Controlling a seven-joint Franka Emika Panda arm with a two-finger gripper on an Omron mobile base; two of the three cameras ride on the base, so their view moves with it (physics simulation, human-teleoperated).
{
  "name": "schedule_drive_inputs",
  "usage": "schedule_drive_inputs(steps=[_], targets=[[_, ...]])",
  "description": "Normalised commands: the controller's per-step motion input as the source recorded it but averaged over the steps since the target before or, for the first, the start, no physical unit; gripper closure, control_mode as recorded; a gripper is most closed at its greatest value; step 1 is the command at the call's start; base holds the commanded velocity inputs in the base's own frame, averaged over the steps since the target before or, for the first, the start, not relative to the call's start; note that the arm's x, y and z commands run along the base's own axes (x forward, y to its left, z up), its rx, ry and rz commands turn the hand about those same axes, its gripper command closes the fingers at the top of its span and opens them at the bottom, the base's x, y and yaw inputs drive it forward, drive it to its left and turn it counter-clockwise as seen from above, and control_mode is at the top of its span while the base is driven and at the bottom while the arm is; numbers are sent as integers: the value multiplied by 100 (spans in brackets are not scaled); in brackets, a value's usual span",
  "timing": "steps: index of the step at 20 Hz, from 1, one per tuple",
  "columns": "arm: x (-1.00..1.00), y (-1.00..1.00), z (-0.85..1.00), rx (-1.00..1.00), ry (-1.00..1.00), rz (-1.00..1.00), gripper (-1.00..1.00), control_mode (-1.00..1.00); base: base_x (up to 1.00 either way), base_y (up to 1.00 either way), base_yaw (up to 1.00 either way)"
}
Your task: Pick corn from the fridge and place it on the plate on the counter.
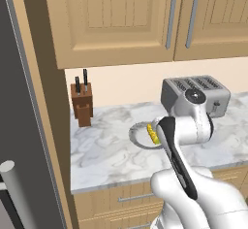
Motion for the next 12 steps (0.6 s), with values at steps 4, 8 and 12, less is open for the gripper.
schedule_drive_inputs(steps=[4,8,12], targets=[[-49,7,89,0,11,0,-100,-100,0,0,0],[-43,0,69,0,11,0,-100,-100,0,0,0],[-49,0,31,0,5,0,-100,-100,0,0,0]])
